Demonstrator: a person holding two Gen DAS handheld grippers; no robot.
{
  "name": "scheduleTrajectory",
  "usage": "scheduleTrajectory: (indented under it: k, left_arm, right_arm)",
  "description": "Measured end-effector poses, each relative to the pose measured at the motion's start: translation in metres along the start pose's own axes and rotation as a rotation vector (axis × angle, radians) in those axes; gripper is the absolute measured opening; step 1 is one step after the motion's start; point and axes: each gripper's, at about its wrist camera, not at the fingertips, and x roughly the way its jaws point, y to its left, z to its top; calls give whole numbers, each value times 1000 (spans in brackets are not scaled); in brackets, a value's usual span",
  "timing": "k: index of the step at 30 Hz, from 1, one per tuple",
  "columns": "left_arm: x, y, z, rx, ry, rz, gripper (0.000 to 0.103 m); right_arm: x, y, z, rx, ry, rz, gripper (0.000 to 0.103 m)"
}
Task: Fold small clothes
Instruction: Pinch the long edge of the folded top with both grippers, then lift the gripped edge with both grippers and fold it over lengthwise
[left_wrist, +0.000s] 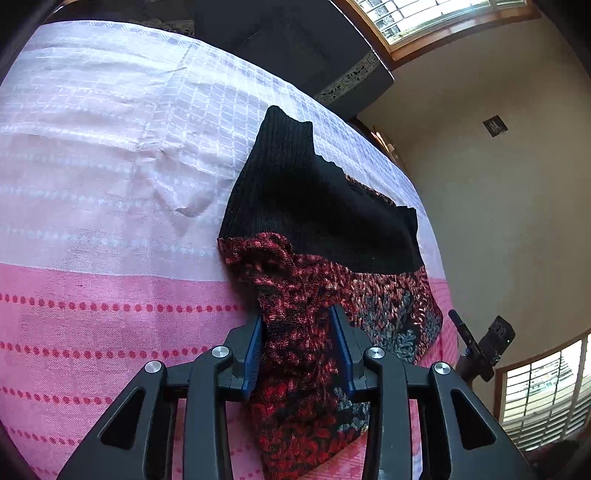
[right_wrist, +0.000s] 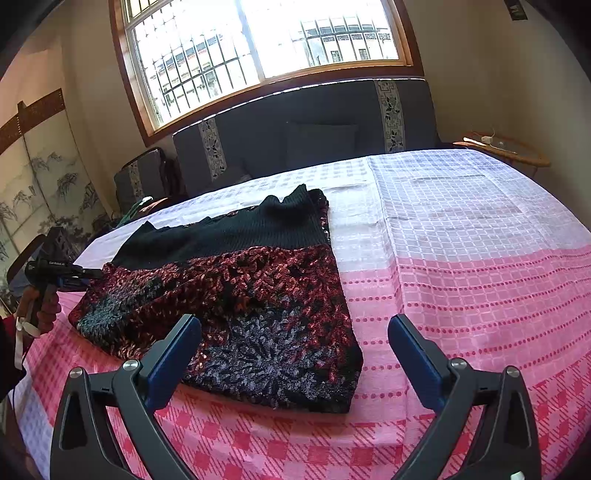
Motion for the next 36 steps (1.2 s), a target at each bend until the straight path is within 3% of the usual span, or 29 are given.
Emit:
scheduleTrajectory:
  k: [4, 11, 13, 14, 15, 19, 24, 26, 27, 28, 30, 34, 36]
  left_arm:
    - [0, 6, 0, -32, 18, -100, 51]
    - [18, -14, 7, 18, -40, -59, 51]
    - [21, -18, 5, 14, -58, -2, 38]
    - [23, -20, 4, 14, -63, 47, 19]
    - [25, -23, 1, 15, -67, 93, 8]
    - [25, -44, -11, 50, -123, 156, 8]
    - [26, -68, -11, 58, -150, 201, 8]
    - [27, -72, -9, 56, -147, 224, 8]
    - [26, -72, -9, 46, -149, 224, 8]
    - [24, -73, -9, 36, -158, 224, 8]
    - [18, -74, -9, 17, -173, 214, 8]
    - [10, -75, -7, -25, -188, 197, 8]
    - [5, -76, -6, -53, -197, 181, 8]
  right_arm:
    - [0, 1, 0, -4, 1, -2, 101]
    - [1, 2, 0, -5, 3, -11, 102]
    - [1, 2, 0, -6, 4, -12, 102]
    - [1, 2, 0, -7, 4, -11, 102]
    - [1, 2, 0, -8, 3, -9, 102]
    - [3, 5, 2, -17, 27, 6, 102]
    - [-6, 50, 41, -114, -37, 161, 95]
    - [7, 78, 61, -183, -11, 220, 84]
    - [20, 90, 68, -211, 27, 230, 65]
    - [35, 100, 73, -234, 66, 229, 37]
    - [64, 115, 77, -270, 120, 231, 9]
    - [112, 139, 83, -285, 198, 270, 11]
    - [136, 150, 87, -299, 239, 244, 11]
